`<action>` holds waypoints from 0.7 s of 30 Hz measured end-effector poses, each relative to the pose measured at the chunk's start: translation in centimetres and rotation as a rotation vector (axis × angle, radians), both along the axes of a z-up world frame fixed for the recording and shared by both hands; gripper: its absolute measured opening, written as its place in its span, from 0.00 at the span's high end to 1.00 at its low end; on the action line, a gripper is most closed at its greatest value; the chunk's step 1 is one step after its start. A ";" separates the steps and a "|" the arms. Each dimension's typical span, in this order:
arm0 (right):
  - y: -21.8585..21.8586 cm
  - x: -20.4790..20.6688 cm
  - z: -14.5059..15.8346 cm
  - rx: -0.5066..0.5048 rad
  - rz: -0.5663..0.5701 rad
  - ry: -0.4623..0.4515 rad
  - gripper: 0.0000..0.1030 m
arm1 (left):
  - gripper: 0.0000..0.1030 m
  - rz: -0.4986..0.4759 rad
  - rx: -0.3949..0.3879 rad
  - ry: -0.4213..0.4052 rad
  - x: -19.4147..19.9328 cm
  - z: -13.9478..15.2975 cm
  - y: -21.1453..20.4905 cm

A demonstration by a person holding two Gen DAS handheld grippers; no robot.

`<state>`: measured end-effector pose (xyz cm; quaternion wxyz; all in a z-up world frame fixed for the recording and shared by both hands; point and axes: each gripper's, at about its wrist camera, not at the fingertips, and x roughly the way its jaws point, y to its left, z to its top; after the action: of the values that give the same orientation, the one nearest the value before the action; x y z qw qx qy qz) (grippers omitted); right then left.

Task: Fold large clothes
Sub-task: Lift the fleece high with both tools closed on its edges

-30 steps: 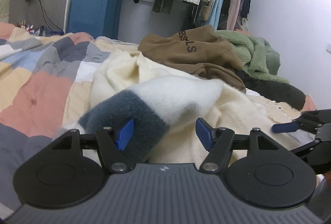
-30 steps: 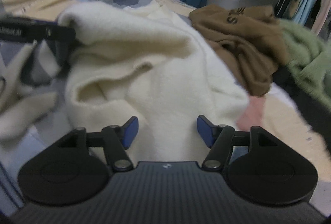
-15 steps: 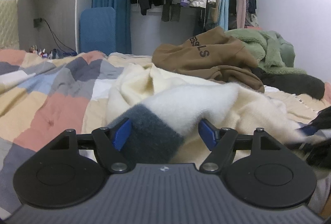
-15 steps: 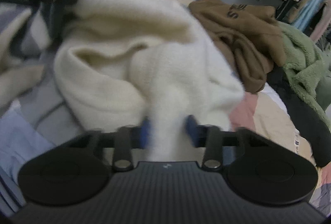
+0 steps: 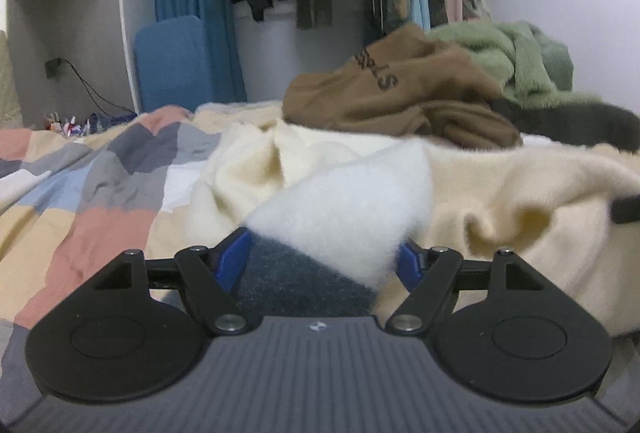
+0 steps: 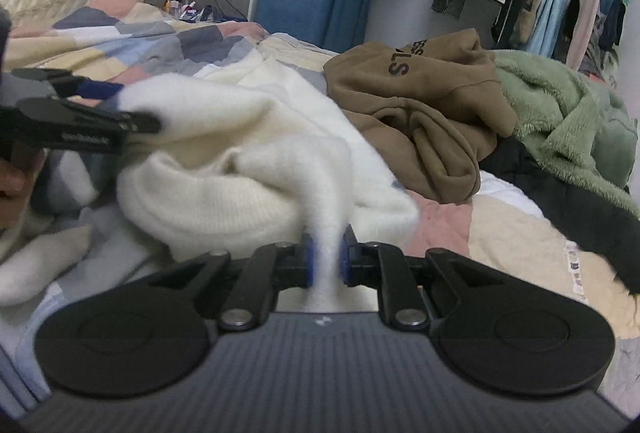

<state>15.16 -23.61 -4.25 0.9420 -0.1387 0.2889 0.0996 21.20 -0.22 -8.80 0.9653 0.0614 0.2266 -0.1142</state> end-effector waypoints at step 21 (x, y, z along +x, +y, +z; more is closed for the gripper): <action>-1.6 -1.1 3.3 0.078 -0.076 -0.141 0.86 | 0.85 0.266 -0.387 -0.195 -8.4 6.7 9.3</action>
<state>14.07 -25.23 -0.91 0.9678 -0.0977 0.2228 0.0647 12.81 9.10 -2.06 0.9829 -0.1442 0.1123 -0.0208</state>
